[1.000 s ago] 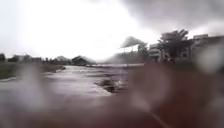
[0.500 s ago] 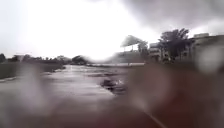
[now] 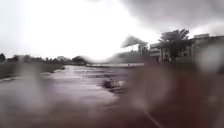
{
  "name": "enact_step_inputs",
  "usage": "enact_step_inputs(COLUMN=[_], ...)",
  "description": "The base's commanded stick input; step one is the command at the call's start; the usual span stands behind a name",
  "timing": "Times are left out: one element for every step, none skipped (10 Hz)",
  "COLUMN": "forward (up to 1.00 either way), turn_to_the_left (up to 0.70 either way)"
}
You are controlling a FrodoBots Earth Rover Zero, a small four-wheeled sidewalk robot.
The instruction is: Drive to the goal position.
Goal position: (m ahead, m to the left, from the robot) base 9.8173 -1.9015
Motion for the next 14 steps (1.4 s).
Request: enact_step_inputs(forward=[0.45, 0.45, 0.45, 0.45, 0.45, 0.45, 0.45, 0.45, 0.45, 0.45, 0.45, 0.45, 0.45, 0.45], turn_to_the_left=[0.00, 0.00, 0.00, 0.00, 0.00, 0.00, 0.00, 0.00, 0.00, 0.00, 0.00, 0.00, 0.00, 0.00])
